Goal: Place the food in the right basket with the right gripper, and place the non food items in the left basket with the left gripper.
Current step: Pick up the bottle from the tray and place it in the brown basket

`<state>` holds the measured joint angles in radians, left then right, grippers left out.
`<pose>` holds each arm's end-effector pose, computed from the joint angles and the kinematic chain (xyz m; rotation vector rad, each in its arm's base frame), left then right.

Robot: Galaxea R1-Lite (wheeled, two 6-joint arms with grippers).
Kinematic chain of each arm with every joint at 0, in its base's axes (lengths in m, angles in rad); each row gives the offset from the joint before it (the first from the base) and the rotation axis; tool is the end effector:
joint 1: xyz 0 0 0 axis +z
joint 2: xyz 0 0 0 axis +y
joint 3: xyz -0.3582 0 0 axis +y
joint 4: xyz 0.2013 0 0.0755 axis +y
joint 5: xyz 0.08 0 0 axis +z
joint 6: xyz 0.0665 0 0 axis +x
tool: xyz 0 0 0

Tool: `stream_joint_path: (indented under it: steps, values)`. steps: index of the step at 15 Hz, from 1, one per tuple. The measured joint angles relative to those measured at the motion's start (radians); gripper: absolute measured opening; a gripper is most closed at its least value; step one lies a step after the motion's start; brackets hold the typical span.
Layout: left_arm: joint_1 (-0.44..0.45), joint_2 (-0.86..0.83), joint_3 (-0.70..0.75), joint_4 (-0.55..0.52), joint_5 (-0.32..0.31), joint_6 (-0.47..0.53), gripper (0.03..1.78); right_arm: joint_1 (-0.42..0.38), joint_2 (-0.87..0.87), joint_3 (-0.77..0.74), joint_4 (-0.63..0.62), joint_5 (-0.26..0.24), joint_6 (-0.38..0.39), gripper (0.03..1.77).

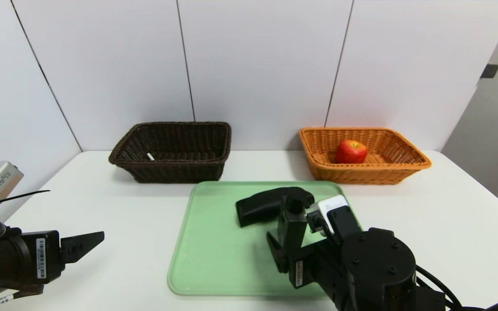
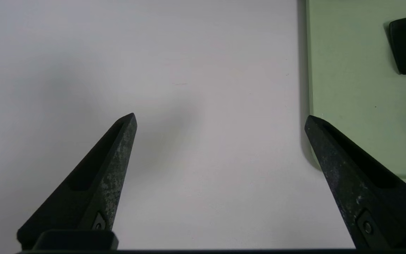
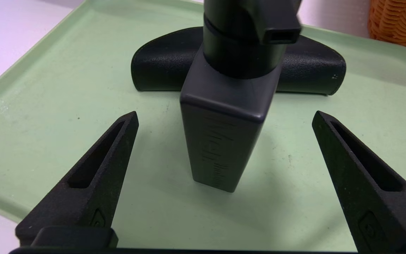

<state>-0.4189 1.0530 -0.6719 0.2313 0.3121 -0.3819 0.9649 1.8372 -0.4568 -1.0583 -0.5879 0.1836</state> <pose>0.1498 -0.0443 0.2241 -0.1521 0.5808 0.0070 0.2210 0.2543 0.1193 -0.0464 0.2639 0.3502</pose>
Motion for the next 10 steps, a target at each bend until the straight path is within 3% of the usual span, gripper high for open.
stream_joint_path:
  steps: [10]
  values:
    - [-0.001,0.005,-0.002,0.000,0.000,0.000,1.69,-0.048,0.049,-0.057,-0.044,-0.017,-0.007,1.70]
